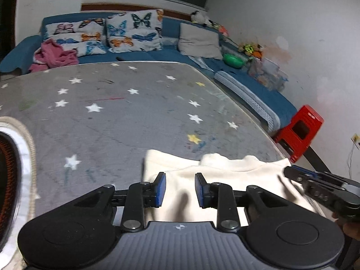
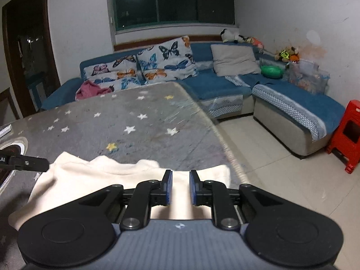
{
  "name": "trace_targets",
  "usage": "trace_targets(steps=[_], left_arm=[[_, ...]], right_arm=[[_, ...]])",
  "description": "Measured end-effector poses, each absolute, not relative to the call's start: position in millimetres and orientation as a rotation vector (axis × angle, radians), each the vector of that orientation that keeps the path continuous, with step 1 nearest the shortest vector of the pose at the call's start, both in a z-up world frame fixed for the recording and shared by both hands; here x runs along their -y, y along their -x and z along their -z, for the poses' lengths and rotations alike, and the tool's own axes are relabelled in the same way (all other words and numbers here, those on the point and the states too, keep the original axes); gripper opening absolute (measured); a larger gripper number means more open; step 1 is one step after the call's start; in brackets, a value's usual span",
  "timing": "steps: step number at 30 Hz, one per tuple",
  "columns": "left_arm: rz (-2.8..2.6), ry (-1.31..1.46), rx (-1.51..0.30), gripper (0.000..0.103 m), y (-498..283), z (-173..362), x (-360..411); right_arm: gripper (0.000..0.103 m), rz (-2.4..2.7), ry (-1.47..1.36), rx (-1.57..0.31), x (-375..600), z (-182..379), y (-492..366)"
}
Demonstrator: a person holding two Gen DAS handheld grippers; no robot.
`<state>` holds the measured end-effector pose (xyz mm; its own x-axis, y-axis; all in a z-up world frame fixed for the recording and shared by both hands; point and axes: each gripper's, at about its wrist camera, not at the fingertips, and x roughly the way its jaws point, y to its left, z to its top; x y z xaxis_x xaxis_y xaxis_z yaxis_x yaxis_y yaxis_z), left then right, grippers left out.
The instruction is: Fold clothes
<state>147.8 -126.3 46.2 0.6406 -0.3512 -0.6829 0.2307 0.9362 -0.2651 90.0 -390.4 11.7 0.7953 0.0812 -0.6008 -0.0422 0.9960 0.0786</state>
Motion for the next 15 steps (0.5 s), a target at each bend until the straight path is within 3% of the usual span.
trace_targets(steps=[15], left_arm=[[0.326, 0.138, -0.843, 0.027, -167.5, -26.7, 142.9]], right_arm=[[0.018, -0.067, -0.052, -0.687, 387.5, 0.4, -89.6]])
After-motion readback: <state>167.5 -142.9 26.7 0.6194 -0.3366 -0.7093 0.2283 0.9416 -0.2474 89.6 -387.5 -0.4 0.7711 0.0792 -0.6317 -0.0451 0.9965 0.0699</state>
